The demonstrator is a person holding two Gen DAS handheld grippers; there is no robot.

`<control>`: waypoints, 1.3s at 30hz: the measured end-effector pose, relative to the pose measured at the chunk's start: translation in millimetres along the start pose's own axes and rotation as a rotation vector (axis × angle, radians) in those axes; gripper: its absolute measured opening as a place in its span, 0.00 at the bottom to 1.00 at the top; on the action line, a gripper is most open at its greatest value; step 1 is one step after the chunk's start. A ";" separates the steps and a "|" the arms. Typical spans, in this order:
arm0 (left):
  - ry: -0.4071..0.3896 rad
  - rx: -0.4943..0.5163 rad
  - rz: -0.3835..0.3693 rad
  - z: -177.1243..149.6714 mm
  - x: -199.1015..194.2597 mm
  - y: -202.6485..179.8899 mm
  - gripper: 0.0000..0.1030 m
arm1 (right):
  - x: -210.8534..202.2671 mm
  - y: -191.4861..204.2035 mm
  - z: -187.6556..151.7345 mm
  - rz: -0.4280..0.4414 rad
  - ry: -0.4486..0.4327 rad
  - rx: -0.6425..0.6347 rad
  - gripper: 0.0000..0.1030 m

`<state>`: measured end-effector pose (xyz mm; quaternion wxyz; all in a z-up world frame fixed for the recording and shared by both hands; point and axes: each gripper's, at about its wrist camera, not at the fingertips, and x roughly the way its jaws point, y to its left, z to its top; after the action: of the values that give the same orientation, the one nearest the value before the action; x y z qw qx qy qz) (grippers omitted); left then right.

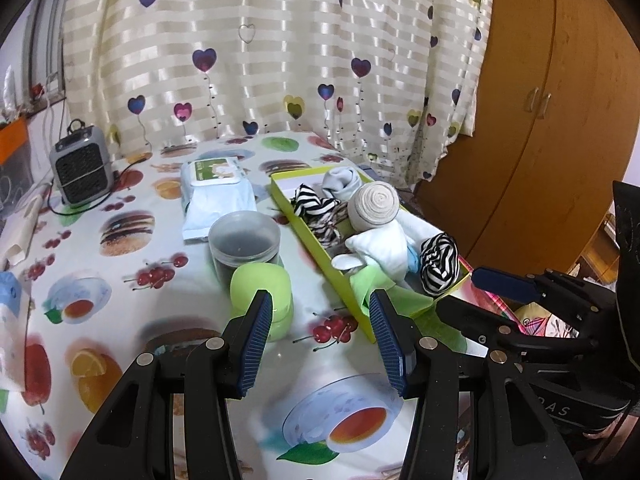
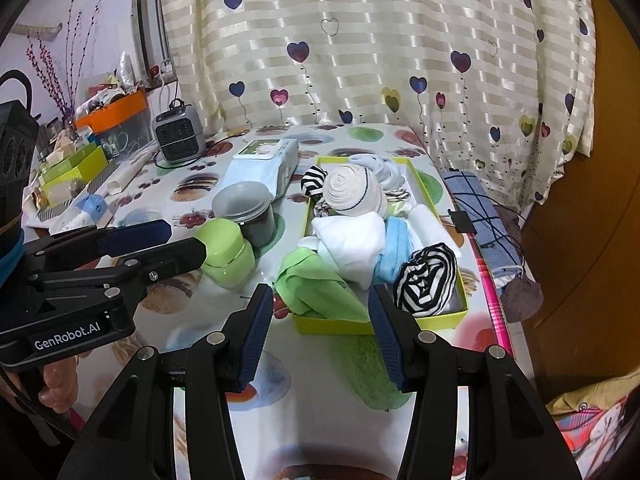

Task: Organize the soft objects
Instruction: 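Withdraw both open grippers from the box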

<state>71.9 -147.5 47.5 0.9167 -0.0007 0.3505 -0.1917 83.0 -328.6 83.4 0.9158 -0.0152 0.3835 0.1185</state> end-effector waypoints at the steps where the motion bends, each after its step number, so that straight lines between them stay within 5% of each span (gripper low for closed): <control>1: 0.000 -0.002 0.001 -1.0 -0.5 0.1 0.48 | -0.4 0.4 -0.3 0.000 0.000 0.000 0.49; 39: 0.032 -0.005 0.007 -11.3 6.8 -2.7 0.48 | 0.4 3.3 -1.6 -0.001 0.007 -0.003 0.49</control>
<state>68.3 -151.0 34.9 0.9117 0.0013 0.3655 -0.1876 81.4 -325.4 82.2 0.9145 -0.0171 0.3864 0.1185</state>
